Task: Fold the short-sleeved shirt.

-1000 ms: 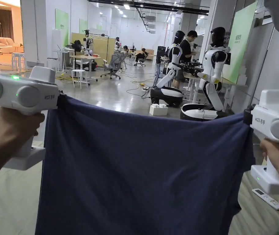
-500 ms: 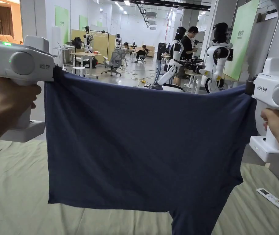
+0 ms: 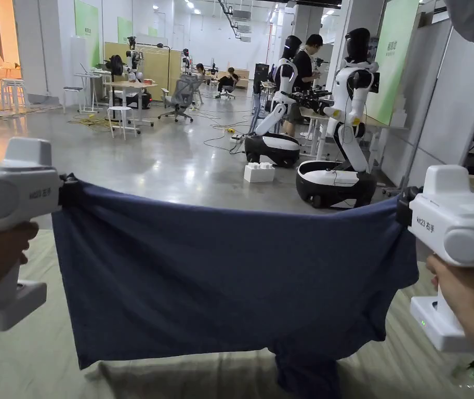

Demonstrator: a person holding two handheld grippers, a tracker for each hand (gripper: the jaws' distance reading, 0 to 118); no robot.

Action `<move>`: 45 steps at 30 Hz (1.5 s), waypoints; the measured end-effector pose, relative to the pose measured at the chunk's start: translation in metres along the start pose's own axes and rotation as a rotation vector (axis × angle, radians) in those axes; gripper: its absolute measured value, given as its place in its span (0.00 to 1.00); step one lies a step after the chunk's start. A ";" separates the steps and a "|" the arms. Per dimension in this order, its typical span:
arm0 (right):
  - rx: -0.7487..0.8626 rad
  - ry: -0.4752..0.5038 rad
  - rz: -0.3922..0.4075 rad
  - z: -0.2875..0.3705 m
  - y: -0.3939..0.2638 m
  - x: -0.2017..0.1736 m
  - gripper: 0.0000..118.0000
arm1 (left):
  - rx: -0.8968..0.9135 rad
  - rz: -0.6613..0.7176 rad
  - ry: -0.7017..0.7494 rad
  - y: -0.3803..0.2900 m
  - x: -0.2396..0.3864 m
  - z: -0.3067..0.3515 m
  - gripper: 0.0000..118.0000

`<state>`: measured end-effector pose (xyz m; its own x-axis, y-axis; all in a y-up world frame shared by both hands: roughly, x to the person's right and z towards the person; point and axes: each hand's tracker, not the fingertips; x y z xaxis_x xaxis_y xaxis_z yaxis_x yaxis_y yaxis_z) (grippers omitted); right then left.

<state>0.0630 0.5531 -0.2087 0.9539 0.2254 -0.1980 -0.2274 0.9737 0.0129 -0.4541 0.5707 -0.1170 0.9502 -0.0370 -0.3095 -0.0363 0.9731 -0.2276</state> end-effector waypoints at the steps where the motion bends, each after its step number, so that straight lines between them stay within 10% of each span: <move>1: 0.003 -0.002 -0.004 0.007 -0.004 -0.001 0.01 | 0.007 0.025 -0.010 0.001 0.000 0.000 0.04; 21: -0.183 0.057 0.031 0.217 -0.144 -0.024 0.01 | -0.083 0.027 -0.054 -0.203 -0.001 0.220 0.04; 45: -0.877 0.170 0.029 0.269 -0.349 -0.072 0.02 | -0.720 -0.052 -0.036 -0.408 -0.023 0.223 0.06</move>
<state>0.1260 0.2060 0.0652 0.9195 0.1740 -0.3525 -0.3853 0.5770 -0.7201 -0.3917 0.2254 0.1890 0.9655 -0.0595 -0.2534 -0.1735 0.5786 -0.7969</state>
